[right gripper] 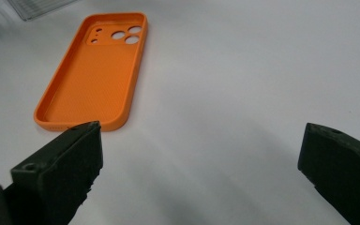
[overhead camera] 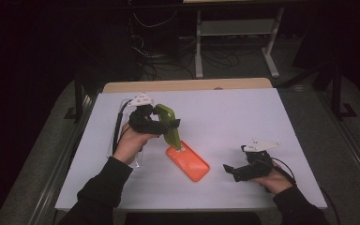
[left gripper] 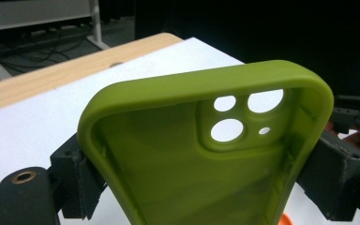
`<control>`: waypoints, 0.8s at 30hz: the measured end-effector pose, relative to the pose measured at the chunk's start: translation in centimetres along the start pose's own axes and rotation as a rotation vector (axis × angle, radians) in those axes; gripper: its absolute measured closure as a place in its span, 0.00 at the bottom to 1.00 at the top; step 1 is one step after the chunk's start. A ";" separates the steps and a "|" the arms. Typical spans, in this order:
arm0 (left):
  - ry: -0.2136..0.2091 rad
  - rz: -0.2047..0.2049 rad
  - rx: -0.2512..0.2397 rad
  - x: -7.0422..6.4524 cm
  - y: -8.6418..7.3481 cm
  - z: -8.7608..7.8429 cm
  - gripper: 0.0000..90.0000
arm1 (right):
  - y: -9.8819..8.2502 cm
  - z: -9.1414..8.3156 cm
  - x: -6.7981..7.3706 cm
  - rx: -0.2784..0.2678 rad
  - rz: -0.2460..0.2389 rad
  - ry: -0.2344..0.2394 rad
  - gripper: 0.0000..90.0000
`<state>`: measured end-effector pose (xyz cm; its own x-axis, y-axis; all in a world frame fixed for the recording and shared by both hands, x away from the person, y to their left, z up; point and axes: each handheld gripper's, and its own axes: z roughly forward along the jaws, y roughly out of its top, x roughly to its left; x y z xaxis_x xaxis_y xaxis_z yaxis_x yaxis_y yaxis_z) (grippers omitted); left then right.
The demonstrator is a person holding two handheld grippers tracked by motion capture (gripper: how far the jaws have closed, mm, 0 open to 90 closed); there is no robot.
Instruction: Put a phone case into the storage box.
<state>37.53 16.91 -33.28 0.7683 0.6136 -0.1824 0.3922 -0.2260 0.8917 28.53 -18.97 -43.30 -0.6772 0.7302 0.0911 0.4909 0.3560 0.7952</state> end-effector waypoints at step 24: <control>0.236 0.032 -0.057 5.9 5.8 -3.7 0.15 | 0.2 0.3 0.1 -0.010 -0.008 0.009 0.00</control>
<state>42.46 22.03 -27.63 0.6376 0.7682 -0.0574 0.3353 -0.2096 0.9185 28.73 -18.71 -43.32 -0.6857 0.7222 0.0904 0.4804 0.3558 0.8016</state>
